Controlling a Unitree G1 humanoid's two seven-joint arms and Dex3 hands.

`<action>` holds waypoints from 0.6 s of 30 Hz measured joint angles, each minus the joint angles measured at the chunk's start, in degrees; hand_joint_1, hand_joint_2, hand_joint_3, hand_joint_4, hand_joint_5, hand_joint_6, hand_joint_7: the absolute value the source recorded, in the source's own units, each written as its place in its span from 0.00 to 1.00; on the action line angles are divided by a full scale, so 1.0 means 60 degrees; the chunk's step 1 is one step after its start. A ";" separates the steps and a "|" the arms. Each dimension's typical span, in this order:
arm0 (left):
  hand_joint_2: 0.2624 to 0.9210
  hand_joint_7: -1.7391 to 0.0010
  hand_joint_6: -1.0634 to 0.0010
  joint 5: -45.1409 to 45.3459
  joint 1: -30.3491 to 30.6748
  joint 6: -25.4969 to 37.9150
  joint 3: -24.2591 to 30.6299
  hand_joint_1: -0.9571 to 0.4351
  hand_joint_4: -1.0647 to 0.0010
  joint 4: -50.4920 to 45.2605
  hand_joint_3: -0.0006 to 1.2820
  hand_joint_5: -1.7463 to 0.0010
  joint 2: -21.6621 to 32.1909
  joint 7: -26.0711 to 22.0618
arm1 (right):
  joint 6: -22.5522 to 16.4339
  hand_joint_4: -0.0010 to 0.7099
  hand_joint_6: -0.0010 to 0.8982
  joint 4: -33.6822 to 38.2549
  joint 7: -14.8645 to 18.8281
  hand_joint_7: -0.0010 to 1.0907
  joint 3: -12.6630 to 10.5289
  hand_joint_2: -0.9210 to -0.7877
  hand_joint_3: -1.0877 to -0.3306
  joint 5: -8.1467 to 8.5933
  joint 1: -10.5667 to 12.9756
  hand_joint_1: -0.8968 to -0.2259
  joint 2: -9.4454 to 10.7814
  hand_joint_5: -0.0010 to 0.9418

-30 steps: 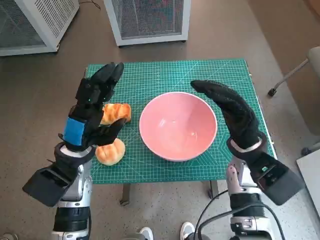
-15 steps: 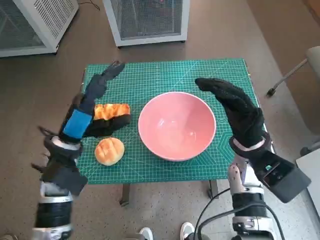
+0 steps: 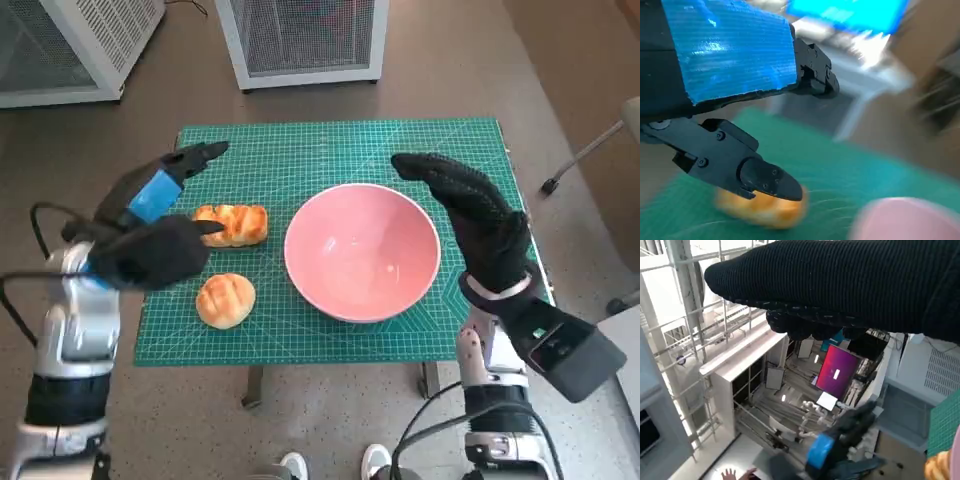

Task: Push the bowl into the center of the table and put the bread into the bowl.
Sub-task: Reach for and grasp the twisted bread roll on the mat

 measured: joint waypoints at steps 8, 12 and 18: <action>0.76 0.96 0.61 0.0614 -0.1376 0.1078 -0.1188 0.68 0.74 0.1360 0.00 1.00 0.0065 -0.0602 | 0.0149 0.40 0.00 0.0015 0.0107 0.62 -0.0018 0.00 0.55 0.0058 -0.0004 0.50 0.0006 0.00; 0.76 0.97 0.61 0.0595 -0.1605 0.1212 -0.1482 0.68 0.75 0.1704 0.00 1.00 0.0062 -0.0693 | 0.0164 0.40 0.00 0.0016 0.0110 0.62 -0.0034 0.00 0.55 0.0058 -0.0003 0.50 0.0007 0.00; 0.75 0.97 0.60 0.0591 -0.2074 0.1028 -0.1925 0.66 0.75 0.2862 0.00 1.00 -0.0003 -0.0674 | 0.0182 0.40 0.00 0.0007 0.0112 0.64 -0.0058 0.00 0.55 0.0062 -0.0006 0.51 0.0007 0.00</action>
